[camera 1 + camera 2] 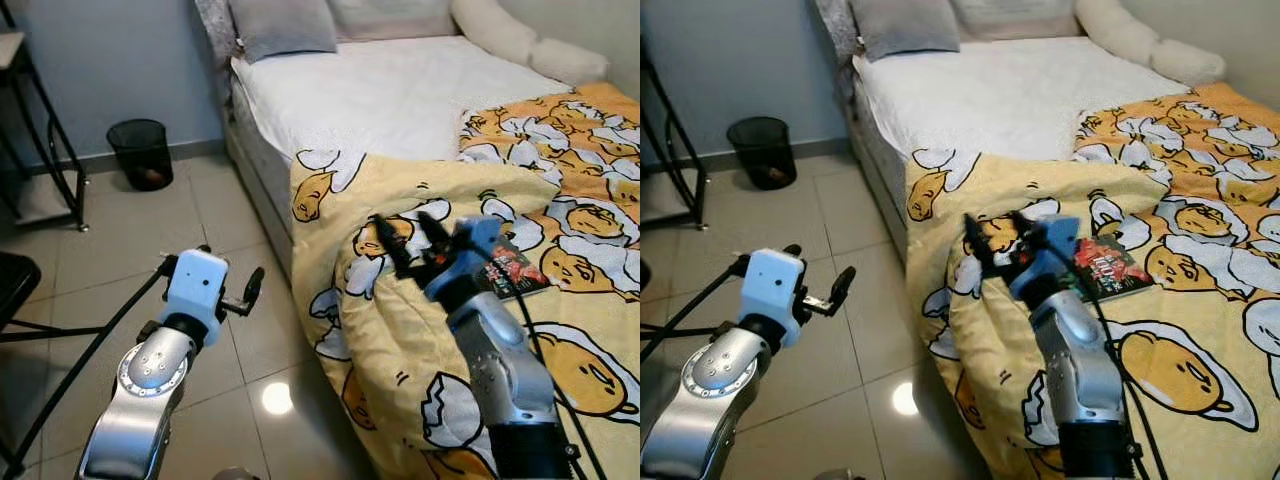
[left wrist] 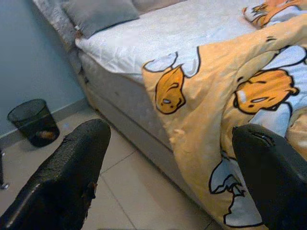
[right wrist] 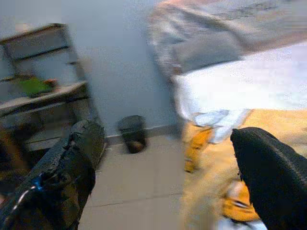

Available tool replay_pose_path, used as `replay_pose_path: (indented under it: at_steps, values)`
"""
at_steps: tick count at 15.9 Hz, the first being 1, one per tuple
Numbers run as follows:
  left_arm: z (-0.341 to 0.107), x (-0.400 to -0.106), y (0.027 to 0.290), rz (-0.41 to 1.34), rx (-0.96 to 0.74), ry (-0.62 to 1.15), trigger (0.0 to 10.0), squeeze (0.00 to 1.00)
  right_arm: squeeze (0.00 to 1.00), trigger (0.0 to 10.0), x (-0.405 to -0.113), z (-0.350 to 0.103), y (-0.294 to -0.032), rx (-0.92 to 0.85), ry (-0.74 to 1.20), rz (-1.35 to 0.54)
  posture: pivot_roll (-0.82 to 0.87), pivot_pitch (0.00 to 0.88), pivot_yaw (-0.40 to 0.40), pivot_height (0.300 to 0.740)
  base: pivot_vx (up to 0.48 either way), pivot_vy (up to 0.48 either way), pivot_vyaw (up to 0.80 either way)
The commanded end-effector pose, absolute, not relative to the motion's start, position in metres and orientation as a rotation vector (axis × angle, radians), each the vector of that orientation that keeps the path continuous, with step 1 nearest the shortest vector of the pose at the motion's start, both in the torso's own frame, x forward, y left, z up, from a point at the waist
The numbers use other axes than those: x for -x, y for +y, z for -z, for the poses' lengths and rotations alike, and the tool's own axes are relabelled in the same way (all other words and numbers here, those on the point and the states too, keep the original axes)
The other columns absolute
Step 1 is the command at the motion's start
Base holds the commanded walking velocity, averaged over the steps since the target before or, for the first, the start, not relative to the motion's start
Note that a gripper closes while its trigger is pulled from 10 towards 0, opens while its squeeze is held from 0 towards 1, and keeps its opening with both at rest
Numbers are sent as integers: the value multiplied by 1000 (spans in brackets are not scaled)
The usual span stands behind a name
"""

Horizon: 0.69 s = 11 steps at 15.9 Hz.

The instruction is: Clean up the room

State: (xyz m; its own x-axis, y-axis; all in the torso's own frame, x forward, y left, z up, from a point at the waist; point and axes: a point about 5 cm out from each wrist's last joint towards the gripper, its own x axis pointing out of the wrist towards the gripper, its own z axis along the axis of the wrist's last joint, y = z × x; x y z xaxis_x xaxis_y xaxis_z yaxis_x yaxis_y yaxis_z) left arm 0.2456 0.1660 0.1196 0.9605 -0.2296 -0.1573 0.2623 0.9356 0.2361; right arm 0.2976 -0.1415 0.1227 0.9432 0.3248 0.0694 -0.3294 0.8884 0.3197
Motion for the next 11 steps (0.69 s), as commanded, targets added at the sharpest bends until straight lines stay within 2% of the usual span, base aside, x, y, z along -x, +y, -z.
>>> replay_pose_path:
  at_steps: [1, 2, 6, 7, 11]
  values:
    - [-118, -246, 165, 273, -277, 137, 10000, 702, 0, 10000, -304, -117, -154, -317, 35, -225, 20, 0, -36, 740, 0, 0, 0]
    - [-117, -248, 165, 286, -281, 138, 10000, 698, 0, 10000, -312, -103, -164, -309, 148, -100, 21, 0, -33, 740, 0, 0, 0]
    - [-117, -252, 159, 421, -299, 152, 10000, 690, 0, 10000, -331, -76, -173, -356, 331, 24, 34, 0, -22, 740, 0, 0, 0]
    - [-120, -251, 157, 481, -302, 148, 10000, 678, 1000, 10000, -337, -73, -178, -409, 343, 71, 36, 0, -18, 740, 0, 0, 0]
    - [-129, -242, 148, 663, -271, 137, 10000, 620, 1000, 10000, -348, -69, -199, -556, 353, 241, 38, 85, -20, 740, 0, 0, 0]
